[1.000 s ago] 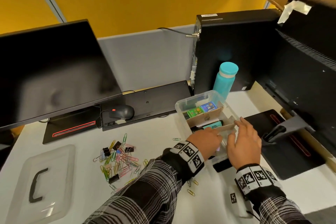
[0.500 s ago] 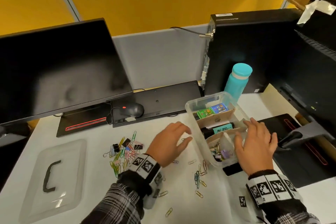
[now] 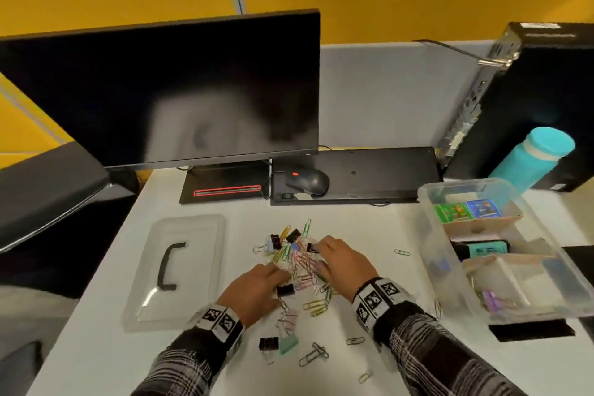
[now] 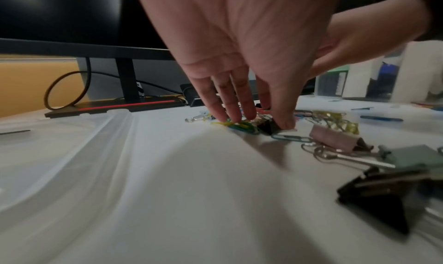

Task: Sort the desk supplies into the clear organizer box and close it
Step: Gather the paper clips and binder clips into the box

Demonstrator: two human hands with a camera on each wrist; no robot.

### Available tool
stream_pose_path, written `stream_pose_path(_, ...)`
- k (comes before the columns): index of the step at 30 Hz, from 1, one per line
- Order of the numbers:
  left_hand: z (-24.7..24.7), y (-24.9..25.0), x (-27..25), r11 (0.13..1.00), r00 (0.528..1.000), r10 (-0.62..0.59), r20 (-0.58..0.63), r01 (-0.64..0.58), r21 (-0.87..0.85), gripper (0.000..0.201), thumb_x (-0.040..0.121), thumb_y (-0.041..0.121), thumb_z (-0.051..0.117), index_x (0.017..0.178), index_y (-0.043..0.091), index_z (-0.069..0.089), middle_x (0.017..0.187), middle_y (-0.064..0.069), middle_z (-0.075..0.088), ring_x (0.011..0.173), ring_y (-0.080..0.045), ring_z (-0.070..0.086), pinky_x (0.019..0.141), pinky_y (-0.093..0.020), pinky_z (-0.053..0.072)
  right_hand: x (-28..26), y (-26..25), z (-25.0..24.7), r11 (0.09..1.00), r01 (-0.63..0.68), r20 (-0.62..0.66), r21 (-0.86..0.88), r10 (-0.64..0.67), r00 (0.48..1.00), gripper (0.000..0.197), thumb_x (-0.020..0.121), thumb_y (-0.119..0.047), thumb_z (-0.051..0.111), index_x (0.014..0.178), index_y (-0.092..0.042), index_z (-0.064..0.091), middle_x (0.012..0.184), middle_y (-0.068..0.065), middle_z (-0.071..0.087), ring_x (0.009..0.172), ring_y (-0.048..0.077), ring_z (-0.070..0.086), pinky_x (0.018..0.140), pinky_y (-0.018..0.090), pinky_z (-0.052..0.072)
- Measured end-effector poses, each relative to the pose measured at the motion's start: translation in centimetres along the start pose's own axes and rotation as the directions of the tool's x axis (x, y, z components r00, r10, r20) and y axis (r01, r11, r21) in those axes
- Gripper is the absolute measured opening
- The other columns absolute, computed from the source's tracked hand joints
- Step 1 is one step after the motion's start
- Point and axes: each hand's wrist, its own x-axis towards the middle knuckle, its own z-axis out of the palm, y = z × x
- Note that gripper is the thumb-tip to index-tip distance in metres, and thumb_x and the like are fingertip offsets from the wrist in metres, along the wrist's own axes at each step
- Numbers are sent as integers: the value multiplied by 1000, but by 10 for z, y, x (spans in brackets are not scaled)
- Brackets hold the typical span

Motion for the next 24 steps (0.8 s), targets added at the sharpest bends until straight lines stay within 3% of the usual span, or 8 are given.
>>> stream_pose_path(3, 5, -4, 5, 998, 999, 45, -15, -44, 44, 55, 88, 29, 59, 140, 25, 41, 131, -1, 50, 118, -23, 47, 94, -33, 44, 21, -5, 14, 993, -93, 85, -72, 99, 991, 33, 95, -19, 45, 127, -10, 50, 123, 10, 48, 111, 27, 48, 81, 40, 50)
stream_pose_path(6, 6, -7, 12, 990, 995, 97, 3, -97, 103, 50, 89, 29, 58, 137, 22, 46, 124, -4, 52, 113, -23, 47, 90, -35, 43, 30, -6, 20, 982, -174, 62, -79, 179, 982, 25, 94, -14, 46, 117, -8, 55, 117, 10, 49, 108, 25, 49, 80, 36, 47)
stream_pose_path(10, 4, -10, 17, 972, 981, 192, -3, -190, 142, 37, 91, 27, 55, 126, 17, 53, 120, -4, 52, 111, -23, 46, 88, -37, 45, 21, 0, 13, 937, -288, -93, 197, 310, 946, 18, 94, -16, 50, 100, -9, 65, 99, 4, 56, 93, 18, 53, 78, 24, 43)
stream_pose_path(13, 8, -14, 18, 973, 975, 218, -40, -214, 89, 32, 90, 28, 55, 120, 18, 54, 119, -2, 51, 109, -19, 45, 89, -35, 45, 4, 5, 4, 779, -356, -135, 516, 485, 864, 11, 90, -14, 58, 90, -11, 68, 90, -2, 58, 83, 13, 57, 73, 13, 42)
stream_pose_path(16, 11, -17, 18, 975, 968, 222, -114, -223, 4, 31, 86, 36, 57, 113, 22, 56, 119, 3, 48, 108, -14, 42, 90, -28, 45, -12, 9, 2, 603, -371, -84, 706, 591, 802, 8, 87, -11, 62, 87, -10, 70, 91, -2, 64, 84, 10, 60, 70, 4, 42)
stream_pose_path(20, 4, -15, 16, 967, 961, 188, -204, -217, -133, 26, 84, 39, 58, 105, 24, 55, 117, 10, 45, 103, -4, 37, 87, -17, 37, -28, 15, 3, 397, -371, 3, 839, 680, 733, 8, 86, -11, 64, 84, -14, 71, 88, -1, 70, 86, 17, 62, 70, 16, 44)
stream_pose_path(22, -2, -13, 16, 955, 962, 156, -222, -204, -214, 23, 85, 38, 59, 103, 25, 55, 112, 12, 49, 101, -3, 39, 85, -17, 37, -35, 14, 5, 490, -338, -131, 804, 700, 703, 9, 85, -9, 65, 83, -15, 72, 91, -2, 68, 87, 17, 61, 73, 21, 46)
stream_pose_path(24, -6, -11, 17, 935, 968, 117, -223, -183, -304, 23, 84, 36, 61, 103, 26, 55, 108, 12, 51, 100, -5, 43, 85, -20, 41, -40, 11, 4, 777, -289, -386, 559, 552, 739, 10, 84, -9, 66, 87, -16, 72, 95, -4, 63, 89, 14, 55, 77, 19, 44)
